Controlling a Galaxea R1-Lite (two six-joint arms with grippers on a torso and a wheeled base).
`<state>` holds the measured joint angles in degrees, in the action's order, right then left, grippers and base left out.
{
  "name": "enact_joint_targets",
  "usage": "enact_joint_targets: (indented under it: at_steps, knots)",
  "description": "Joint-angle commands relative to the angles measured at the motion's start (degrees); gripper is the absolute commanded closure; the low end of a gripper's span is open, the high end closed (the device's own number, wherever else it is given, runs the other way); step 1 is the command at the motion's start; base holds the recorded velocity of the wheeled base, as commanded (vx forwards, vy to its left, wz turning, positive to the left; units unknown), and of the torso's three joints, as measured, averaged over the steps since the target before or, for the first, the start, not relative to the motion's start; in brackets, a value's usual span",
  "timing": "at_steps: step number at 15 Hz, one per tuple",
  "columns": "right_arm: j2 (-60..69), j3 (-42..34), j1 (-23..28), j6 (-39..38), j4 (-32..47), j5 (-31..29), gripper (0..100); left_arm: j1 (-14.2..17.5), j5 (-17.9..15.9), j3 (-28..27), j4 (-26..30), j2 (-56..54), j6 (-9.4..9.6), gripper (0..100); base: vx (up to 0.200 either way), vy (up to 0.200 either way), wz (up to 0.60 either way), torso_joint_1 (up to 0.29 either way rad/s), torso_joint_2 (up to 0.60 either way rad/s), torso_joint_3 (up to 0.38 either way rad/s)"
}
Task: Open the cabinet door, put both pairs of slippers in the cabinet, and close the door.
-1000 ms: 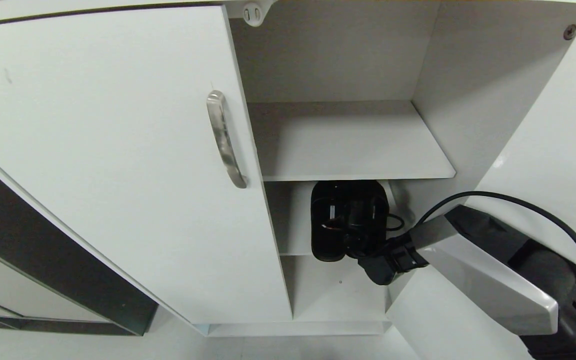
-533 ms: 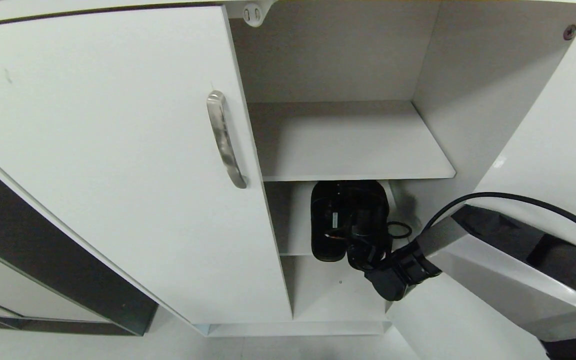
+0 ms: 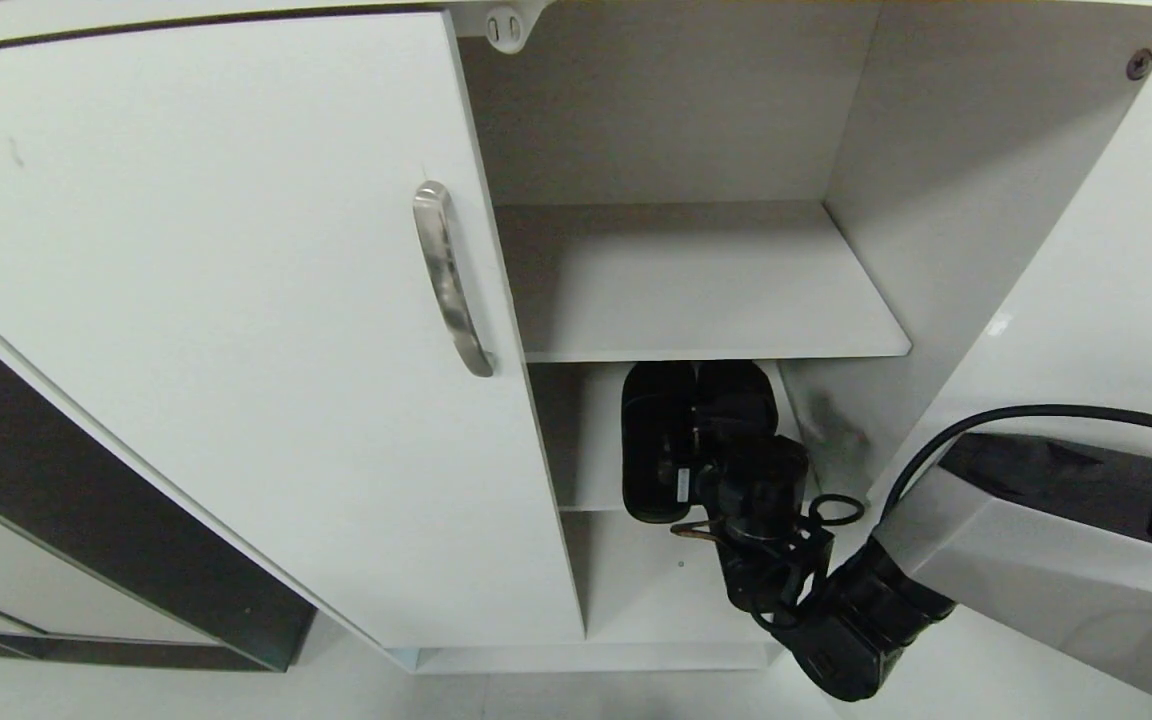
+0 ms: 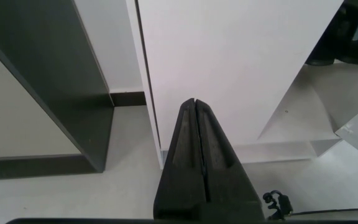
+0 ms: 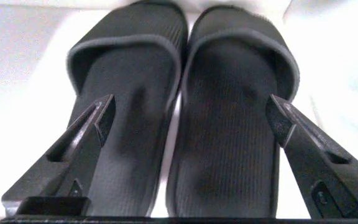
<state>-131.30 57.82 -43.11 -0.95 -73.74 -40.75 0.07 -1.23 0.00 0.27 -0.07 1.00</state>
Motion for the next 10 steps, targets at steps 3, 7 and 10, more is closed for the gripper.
enact_joint_targets:
  at_steps: [3, 7, 10]
  knots:
    - [1.14, -2.45, -1.72, -0.02, -1.93, -0.03, 0, 0.01, 0.0, 0.0, 0.0, 0.07, -0.03, 100, -0.2, 0.0, 0.0, 0.004, 0.0, -0.001]
    - [1.14, -2.62, -1.72, -0.02, -2.02, -0.03, 0, 0.01, 0.0, 0.0, 0.0, 0.07, -0.03, 100, -0.2, 0.0, 0.0, -0.001, 0.0, 0.0]
    - [1.23, -2.71, -1.72, -0.02, -2.37, -0.03, 0, 0.01, 0.0, 0.0, 0.0, 0.07, -0.12, 100, -0.067, 0.0, 0.0, 0.001, 0.0, 0.002]
